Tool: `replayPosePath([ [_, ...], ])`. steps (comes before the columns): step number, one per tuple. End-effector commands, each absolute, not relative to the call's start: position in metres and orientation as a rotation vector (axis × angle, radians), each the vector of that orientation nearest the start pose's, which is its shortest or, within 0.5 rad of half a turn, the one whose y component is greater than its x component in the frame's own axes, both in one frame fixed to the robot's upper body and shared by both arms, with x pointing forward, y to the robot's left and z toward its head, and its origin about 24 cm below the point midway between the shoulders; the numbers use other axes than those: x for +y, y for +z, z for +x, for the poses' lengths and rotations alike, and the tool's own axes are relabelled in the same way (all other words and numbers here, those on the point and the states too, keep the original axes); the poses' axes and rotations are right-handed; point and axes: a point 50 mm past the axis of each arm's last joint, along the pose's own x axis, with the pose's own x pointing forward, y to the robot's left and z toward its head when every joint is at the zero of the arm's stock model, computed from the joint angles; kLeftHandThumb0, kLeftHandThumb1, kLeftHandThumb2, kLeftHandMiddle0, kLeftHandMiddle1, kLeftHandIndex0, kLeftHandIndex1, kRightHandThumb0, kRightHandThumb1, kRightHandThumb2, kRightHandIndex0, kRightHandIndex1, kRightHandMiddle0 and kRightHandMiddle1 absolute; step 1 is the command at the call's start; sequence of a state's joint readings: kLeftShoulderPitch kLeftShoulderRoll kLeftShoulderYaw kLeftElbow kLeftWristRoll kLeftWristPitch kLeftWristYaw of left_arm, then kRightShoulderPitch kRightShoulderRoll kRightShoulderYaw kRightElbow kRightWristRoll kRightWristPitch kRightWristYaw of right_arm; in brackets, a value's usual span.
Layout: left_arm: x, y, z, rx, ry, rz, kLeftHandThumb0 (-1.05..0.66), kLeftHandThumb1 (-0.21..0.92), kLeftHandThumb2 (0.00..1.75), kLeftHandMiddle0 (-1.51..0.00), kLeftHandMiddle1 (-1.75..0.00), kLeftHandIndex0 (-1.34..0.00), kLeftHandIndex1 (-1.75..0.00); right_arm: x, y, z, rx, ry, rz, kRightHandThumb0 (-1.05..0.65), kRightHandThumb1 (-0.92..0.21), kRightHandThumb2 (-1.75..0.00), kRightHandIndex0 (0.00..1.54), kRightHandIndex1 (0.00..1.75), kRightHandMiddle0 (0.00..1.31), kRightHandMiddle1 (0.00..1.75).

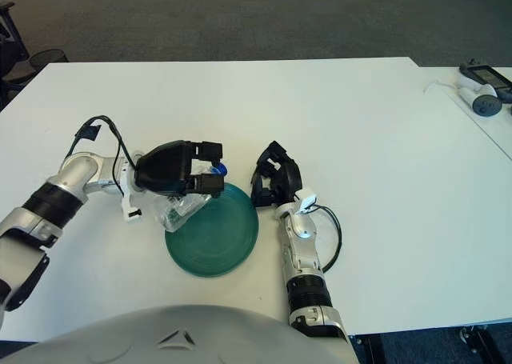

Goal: Put the bottle into the plate.

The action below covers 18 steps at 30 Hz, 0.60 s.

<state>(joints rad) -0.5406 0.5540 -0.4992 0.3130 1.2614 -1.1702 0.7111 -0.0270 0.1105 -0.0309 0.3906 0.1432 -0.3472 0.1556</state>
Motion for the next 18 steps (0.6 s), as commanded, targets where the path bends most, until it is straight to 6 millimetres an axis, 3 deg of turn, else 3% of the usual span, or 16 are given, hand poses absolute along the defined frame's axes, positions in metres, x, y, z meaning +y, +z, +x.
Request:
replayPosePath([
  [1, 0.094, 0.100, 0.244, -1.491, -0.914, 1.039, -0.56, 0.12, 1.55, -1.26, -1.75, -0.77, -1.75, -0.127, -0.079, 0.192, 0.414, 0.023, 0.283, 0.00, -0.04, -1.62, 0.85, 1.68, 0.58, 1.75],
  [15, 0.094, 0.099, 0.244, -1.503, -0.909, 1.038, -0.55, 0.13, 1.54, -1.25, -1.75, -0.77, -1.75, -0.127, -0.079, 0.192, 0.414, 0.023, 0.283, 0.00, -0.04, -1.62, 0.85, 1.68, 0.58, 1.75],
  [16, 0.091, 0.109, 0.246, -1.478, -0.949, 1.027, -0.55, 0.13, 1.54, -1.25, -1.75, -0.77, -1.75, -0.126, -0.078, 0.192, 0.411, 0.013, 0.272, 0.00, -0.04, -1.62, 0.85, 1.68, 0.58, 1.75],
  [18, 0.088, 0.114, 0.245, -1.466, -1.008, 1.085, -0.49, 0.28, 1.35, -1.18, -1.75, -0.65, -1.74, -0.124, -0.074, 0.192, 0.398, 0.003, 0.248, 0.00, -0.03, -1.62, 0.86, 1.66, 0.59, 1.75],
])
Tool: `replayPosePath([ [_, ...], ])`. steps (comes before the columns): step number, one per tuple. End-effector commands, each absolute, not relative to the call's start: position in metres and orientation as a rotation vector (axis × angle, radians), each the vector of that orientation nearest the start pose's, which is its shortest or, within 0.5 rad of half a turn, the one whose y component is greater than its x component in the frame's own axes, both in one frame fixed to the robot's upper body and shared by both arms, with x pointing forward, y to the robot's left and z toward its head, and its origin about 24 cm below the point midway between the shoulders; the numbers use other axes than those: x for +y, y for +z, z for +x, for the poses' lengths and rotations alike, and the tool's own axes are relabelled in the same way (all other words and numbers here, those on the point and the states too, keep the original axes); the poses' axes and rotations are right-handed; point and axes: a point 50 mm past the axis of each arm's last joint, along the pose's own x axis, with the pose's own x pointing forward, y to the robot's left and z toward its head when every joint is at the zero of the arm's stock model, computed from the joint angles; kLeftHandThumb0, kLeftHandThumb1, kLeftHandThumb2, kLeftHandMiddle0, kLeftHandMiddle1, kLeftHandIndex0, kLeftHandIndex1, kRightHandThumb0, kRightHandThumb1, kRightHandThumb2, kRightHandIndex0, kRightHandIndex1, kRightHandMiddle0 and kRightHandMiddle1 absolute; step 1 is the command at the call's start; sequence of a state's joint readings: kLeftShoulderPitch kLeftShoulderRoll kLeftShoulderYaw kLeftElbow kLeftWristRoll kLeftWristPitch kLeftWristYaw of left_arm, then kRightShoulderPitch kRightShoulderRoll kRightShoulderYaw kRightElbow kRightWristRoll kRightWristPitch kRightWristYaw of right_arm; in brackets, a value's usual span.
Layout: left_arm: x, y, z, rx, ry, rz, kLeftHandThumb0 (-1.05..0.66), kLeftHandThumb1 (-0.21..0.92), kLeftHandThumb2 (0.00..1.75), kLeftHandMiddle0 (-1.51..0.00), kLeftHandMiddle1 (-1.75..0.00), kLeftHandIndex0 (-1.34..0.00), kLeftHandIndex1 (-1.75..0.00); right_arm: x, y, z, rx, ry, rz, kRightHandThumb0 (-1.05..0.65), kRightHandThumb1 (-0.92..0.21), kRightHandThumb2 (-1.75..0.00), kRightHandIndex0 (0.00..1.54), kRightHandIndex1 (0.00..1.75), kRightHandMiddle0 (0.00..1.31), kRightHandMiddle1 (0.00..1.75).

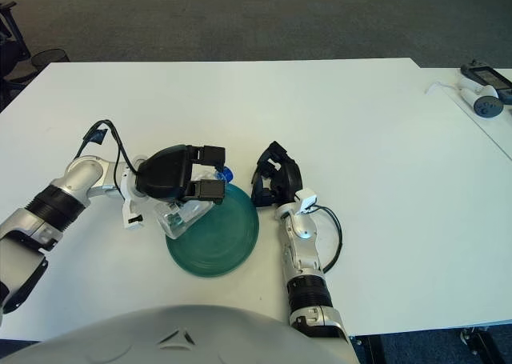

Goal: Put the bottle into the plate.

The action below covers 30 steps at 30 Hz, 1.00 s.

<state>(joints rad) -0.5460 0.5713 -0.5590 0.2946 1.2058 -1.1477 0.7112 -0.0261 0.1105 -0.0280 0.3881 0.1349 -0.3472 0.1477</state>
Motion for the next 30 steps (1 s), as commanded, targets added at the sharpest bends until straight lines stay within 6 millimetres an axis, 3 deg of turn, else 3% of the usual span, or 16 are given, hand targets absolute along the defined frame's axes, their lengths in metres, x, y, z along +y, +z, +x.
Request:
replayPosePath([
  [1, 0.087, 0.115, 0.244, -1.461, -1.021, 1.104, -0.49, 0.30, 1.33, -1.17, -1.75, -0.63, -1.74, -0.123, -0.073, 0.192, 0.395, 0.001, 0.242, 0.00, -0.03, -1.62, 0.86, 1.66, 0.59, 1.75],
  [9, 0.091, 0.106, 0.239, -1.394, -0.975, 0.947, -0.47, 0.31, 1.31, -1.18, -1.75, -0.61, -1.75, -0.120, -0.068, 0.192, 0.381, 0.004, 0.222, 0.00, -0.03, -1.62, 0.86, 1.66, 0.59, 1.75],
  [24, 0.084, 0.103, 0.244, -1.459, -1.016, 0.859, -0.47, 0.32, 1.31, -1.20, -1.75, -0.60, -1.75, -0.119, -0.067, 0.190, 0.393, 0.009, 0.182, 0.00, -0.04, -1.62, 0.84, 1.68, 0.58, 1.75],
  [30, 0.086, 0.115, 0.243, -1.498, -1.065, 0.903, -0.47, 0.33, 1.29, -1.18, -1.75, -0.60, -1.75, -0.120, -0.069, 0.191, 0.395, 0.018, 0.185, 0.00, -0.04, -1.62, 0.85, 1.68, 0.59, 1.75],
])
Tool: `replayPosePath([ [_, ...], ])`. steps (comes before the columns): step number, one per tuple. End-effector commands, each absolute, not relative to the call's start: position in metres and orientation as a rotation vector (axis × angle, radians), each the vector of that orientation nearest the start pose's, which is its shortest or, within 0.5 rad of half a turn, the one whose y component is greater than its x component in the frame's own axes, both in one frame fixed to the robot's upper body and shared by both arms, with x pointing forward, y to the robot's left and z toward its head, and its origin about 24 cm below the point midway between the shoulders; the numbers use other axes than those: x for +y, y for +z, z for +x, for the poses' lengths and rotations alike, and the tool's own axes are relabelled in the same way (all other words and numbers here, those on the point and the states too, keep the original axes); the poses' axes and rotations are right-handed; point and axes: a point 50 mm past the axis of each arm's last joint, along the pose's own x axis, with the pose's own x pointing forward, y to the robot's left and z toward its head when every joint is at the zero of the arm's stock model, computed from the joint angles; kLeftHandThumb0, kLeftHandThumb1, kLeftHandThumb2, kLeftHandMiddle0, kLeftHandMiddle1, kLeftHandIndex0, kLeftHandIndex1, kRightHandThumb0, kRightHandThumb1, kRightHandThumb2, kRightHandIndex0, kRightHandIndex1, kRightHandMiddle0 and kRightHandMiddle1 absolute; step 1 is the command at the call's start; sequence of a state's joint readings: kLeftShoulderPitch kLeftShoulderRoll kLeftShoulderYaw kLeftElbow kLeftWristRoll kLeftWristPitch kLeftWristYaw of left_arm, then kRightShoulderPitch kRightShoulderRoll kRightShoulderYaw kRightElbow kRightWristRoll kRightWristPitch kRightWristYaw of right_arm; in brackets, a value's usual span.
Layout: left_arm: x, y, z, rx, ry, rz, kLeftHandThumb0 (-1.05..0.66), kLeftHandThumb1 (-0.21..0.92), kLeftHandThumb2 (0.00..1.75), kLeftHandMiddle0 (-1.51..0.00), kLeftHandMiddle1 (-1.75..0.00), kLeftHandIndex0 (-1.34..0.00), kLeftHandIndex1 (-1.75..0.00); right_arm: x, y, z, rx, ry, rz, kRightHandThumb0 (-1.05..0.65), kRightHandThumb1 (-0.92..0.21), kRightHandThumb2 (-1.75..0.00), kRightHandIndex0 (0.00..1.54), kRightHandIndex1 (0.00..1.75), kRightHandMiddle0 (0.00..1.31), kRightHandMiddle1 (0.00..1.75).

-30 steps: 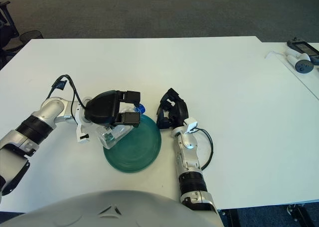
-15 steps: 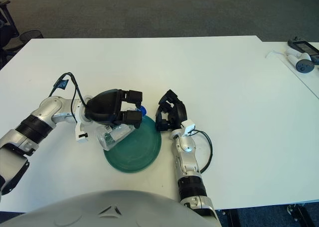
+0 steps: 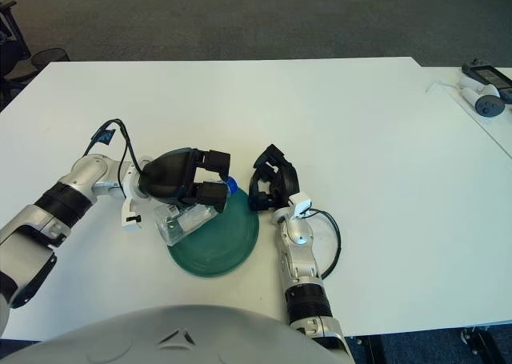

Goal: Put the bottle into the plate.

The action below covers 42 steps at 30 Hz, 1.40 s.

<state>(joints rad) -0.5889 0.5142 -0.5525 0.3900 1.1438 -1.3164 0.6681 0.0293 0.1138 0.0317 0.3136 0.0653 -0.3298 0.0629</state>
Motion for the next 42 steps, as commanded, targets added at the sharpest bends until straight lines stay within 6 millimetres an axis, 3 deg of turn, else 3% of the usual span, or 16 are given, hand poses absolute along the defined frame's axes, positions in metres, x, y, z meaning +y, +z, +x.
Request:
replayPosePath([
  [1, 0.090, 0.120, 0.242, -1.503, -1.059, 0.922, -0.47, 0.33, 1.29, -1.17, -1.75, -0.60, -1.75, -0.119, -0.069, 0.192, 0.397, 0.014, 0.191, 0.00, -0.04, -1.62, 0.85, 1.67, 0.59, 1.75],
  [5, 0.090, 0.128, 0.240, -1.485, -1.039, 0.995, -0.47, 0.33, 1.29, -1.01, -1.75, -0.59, -1.75, -0.116, -0.068, 0.194, 0.402, -0.007, 0.215, 0.00, -0.02, -1.63, 0.87, 1.66, 0.60, 1.75],
  [7, 0.089, 0.126, 0.240, -1.456, -1.031, 1.034, -0.24, 0.28, 1.36, -0.81, -1.73, -0.58, -1.75, -0.114, -0.068, 0.194, 0.407, -0.022, 0.213, 0.00, 0.00, -1.65, 0.89, 1.65, 0.62, 1.75],
  [11, 0.090, 0.123, 0.240, -1.420, -1.023, 1.113, -0.07, 0.66, 0.80, -0.45, -1.50, -0.37, -1.75, -0.115, -0.070, 0.193, 0.414, -0.048, 0.163, 0.00, 0.05, -1.70, 0.93, 1.63, 0.66, 1.75],
  [13, 0.093, 0.118, 0.240, -1.401, -1.033, 1.193, -0.32, 0.81, 0.80, -0.23, -1.07, -0.15, -1.39, -0.117, -0.071, 0.192, 0.407, -0.054, 0.120, 0.00, 0.08, -1.73, 0.94, 1.64, 0.68, 1.75],
  [15, 0.096, 0.107, 0.239, -1.376, -1.045, 1.300, -0.45, 0.86, 0.84, -0.12, -0.81, -0.08, -1.08, -0.116, -0.070, 0.192, 0.396, -0.054, 0.096, 0.00, 0.08, -1.74, 0.93, 1.68, 0.68, 1.75],
  [16, 0.098, 0.100, 0.238, -1.363, -1.045, 1.339, -0.50, 0.88, 0.85, -0.08, -0.70, -0.05, -0.95, -0.151, 0.005, 0.197, -0.007, 0.065, -0.399, 0.00, 0.07, -1.74, 0.92, 1.69, 0.68, 1.75],
  [17, 0.098, 0.096, 0.237, -1.357, -1.042, 1.358, -0.53, 0.89, 0.86, -0.06, -0.64, -0.04, -0.89, -0.156, 0.061, 0.184, -0.260, 0.158, -0.813, -0.12, -0.12, -1.60, 0.74, 1.47, 0.54, 1.52],
  [18, 0.098, 0.093, 0.236, -1.357, -1.033, 1.371, -0.57, 0.90, 0.88, -0.04, -0.55, -0.02, -0.79, -0.145, 0.074, 0.171, -0.353, 0.237, -0.991, -0.29, -0.41, -1.38, 0.49, 1.09, 0.35, 1.16],
  [20, 0.098, 0.091, 0.236, -1.361, -1.022, 1.382, -0.65, 0.91, 0.90, -0.02, -0.38, -0.01, -0.60, -0.132, 0.065, 0.164, -0.355, 0.292, -1.001, -0.42, -0.71, -1.18, 0.24, 0.67, 0.14, 0.80],
  [21, 0.098, 0.094, 0.237, -1.369, -1.012, 1.380, -0.66, 0.91, 0.91, -0.01, -0.36, -0.01, -0.58, -0.114, 0.006, 0.173, -0.162, 0.379, -0.653, -0.44, -0.75, -1.15, 0.20, 0.61, 0.11, 0.75],
  [23, 0.099, 0.098, 0.238, -1.387, -0.992, 1.378, -0.71, 0.92, 0.93, 0.00, -0.24, 0.00, -0.43, -0.120, 0.058, 0.194, -0.366, 0.449, -0.888, -0.50, -0.85, -1.10, 0.13, 0.46, 0.05, 0.65],
  [25, 0.099, 0.102, 0.241, -1.405, -0.973, 1.389, -0.76, 0.92, 0.95, 0.00, -0.16, 0.00, -0.32, -0.133, 0.128, 0.195, -0.591, 0.412, -1.265, -0.54, -0.89, -1.05, 0.10, 0.39, 0.02, 0.56],
  [27, 0.101, 0.103, 0.243, -1.419, -0.959, 1.405, -0.83, 0.92, 0.99, 0.00, -0.07, 0.00, -0.20, -0.109, 0.015, 0.205, -0.440, 0.529, -1.350, -0.58, -0.91, -1.04, 0.06, 0.32, 0.01, 0.46],
  [29, 0.102, 0.104, 0.243, -1.434, -0.947, 1.425, -0.87, 0.92, 1.01, 0.00, -0.03, 0.00, -0.13, -0.104, -0.037, 0.182, -0.421, 0.631, -1.424, -0.59, -0.91, -1.04, 0.04, 0.30, 0.00, 0.42],
  [42, 0.103, 0.100, 0.244, -1.454, -0.903, 1.497, -1.03, 0.92, 1.09, 0.00, 0.00, 0.00, 0.00, -0.103, -0.042, 0.180, -0.475, 0.605, -1.458, -0.61, -0.92, -1.05, 0.03, 0.26, 0.00, 0.38],
])
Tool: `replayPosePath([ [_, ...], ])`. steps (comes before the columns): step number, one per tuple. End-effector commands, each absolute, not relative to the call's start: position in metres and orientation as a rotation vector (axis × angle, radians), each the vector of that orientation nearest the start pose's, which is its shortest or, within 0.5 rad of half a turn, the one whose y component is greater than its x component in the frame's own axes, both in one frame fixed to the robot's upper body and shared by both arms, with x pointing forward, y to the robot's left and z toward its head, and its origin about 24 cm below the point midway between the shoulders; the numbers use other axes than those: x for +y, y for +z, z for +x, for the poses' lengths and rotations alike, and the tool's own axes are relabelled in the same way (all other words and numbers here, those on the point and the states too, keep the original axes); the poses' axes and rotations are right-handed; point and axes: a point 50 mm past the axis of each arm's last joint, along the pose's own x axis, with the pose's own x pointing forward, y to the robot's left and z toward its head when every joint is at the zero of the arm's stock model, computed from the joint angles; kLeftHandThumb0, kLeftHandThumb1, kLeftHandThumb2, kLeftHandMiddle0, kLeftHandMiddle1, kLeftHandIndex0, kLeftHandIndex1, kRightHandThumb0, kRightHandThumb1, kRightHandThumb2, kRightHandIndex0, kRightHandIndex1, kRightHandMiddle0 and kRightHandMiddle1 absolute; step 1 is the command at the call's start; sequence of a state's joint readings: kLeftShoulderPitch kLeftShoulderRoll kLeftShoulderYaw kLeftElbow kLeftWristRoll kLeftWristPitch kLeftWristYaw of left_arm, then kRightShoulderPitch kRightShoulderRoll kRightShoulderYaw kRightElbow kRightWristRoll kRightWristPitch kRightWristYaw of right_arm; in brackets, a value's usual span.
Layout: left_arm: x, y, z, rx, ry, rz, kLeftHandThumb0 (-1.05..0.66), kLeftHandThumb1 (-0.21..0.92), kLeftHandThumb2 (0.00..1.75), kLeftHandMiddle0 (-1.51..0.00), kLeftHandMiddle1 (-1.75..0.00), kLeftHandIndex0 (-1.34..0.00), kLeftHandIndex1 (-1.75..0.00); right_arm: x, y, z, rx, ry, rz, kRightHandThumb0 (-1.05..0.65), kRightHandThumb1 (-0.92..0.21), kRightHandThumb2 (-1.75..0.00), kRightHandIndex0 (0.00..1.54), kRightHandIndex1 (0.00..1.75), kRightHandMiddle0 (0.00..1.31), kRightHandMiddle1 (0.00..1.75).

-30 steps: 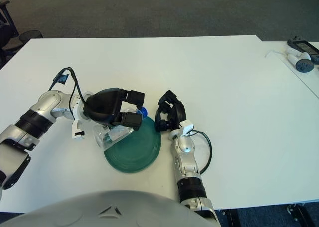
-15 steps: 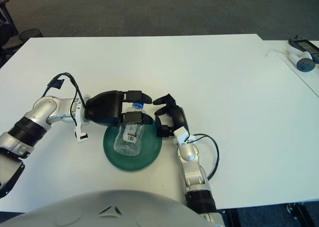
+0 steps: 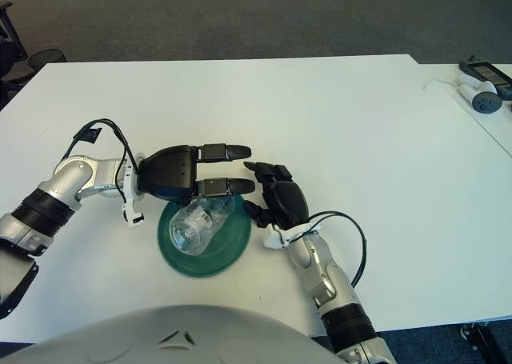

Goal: Put the bottle into the plate.

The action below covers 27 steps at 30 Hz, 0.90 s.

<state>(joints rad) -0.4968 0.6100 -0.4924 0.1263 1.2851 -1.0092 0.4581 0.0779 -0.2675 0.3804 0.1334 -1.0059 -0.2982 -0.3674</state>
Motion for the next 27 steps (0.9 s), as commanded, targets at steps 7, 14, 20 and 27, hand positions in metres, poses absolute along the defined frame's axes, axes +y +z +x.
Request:
replayPosePath([
  [7, 0.104, 0.098, 0.243, -1.470, -0.914, 1.471, -1.05, 0.92, 1.11, 0.00, 0.00, 0.00, 0.00, -0.103, -0.045, 0.179, -0.504, 0.593, -1.471, -0.61, -0.92, -1.05, 0.03, 0.25, 0.00, 0.38],
  [14, 0.104, 0.104, 0.246, -1.475, -0.903, 1.459, -1.05, 0.92, 1.11, 0.00, 0.00, 0.00, 0.00, -0.103, -0.046, 0.179, -0.519, 0.586, -1.476, -0.61, -0.92, -1.05, 0.04, 0.25, 0.00, 0.38],
  [20, 0.104, 0.104, 0.248, -1.432, -0.906, 1.396, -1.05, 0.92, 1.11, 0.00, 0.00, -0.01, 0.00, -0.103, -0.047, 0.179, -0.522, 0.584, -1.477, -0.61, -0.92, -1.05, 0.04, 0.24, 0.00, 0.38],
  [27, 0.107, 0.116, 0.259, -1.400, -0.916, 1.318, -1.04, 0.92, 1.08, 0.00, 0.00, 0.00, 0.00, -0.103, -0.047, 0.179, -0.523, 0.583, -1.478, -0.61, -0.92, -1.05, 0.04, 0.24, 0.00, 0.38],
])
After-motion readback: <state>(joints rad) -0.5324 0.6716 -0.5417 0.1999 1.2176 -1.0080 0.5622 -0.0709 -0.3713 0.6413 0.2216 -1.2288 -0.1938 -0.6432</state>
